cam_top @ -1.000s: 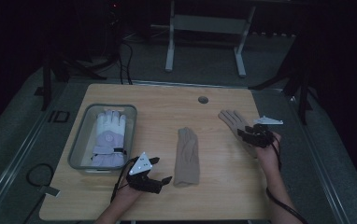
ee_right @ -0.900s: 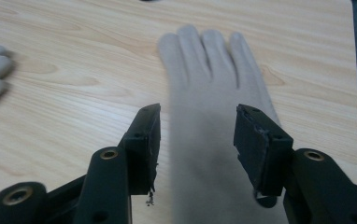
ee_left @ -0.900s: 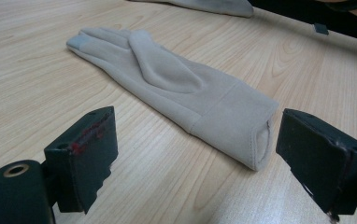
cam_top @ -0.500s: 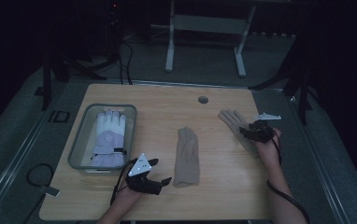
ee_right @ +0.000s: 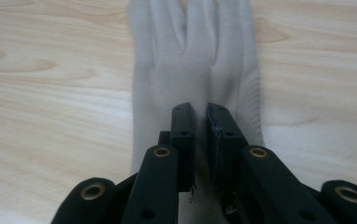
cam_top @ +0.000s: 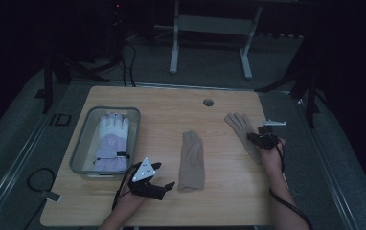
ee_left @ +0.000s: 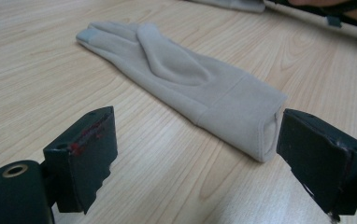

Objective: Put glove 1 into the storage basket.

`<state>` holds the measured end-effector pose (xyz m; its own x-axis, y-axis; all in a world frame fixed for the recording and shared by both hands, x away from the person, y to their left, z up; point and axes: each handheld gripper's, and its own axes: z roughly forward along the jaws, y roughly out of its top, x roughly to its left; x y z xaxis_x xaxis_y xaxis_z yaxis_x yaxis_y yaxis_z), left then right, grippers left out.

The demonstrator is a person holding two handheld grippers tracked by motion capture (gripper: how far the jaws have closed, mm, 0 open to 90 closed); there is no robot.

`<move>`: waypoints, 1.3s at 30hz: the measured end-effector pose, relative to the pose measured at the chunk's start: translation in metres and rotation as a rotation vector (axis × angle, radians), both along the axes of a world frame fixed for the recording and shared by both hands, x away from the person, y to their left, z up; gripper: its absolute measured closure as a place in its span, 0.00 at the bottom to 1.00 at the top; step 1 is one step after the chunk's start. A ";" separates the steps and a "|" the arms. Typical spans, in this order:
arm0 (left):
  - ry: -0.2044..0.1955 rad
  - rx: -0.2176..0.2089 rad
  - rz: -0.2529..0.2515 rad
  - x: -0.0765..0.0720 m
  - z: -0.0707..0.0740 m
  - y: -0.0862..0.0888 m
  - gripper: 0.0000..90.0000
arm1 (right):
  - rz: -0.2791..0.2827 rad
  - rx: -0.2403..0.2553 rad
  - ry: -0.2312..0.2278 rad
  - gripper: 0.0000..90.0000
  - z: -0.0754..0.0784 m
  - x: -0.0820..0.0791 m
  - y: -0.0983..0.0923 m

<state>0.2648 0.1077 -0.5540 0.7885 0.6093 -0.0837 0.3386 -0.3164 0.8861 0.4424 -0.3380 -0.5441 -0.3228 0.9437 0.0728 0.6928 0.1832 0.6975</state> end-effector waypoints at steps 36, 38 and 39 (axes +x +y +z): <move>-0.025 -0.008 -0.011 -0.003 0.004 -0.002 0.14 | -0.154 0.009 0.033 0.71 0.006 -0.108 0.027; -0.027 -0.010 -0.013 -0.003 0.004 -0.002 0.14 | -0.127 0.020 0.024 0.66 0.012 -0.107 0.022; -0.025 -0.012 -0.016 -0.003 0.004 -0.002 0.14 | -0.106 0.031 0.016 0.64 0.014 -0.106 0.020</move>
<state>0.2613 0.1055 -0.5503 0.8000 0.5958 -0.0706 0.3110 -0.3112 0.8980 0.3361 -0.3176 -0.5302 -0.2197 0.9697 0.1067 0.7184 0.0869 0.6901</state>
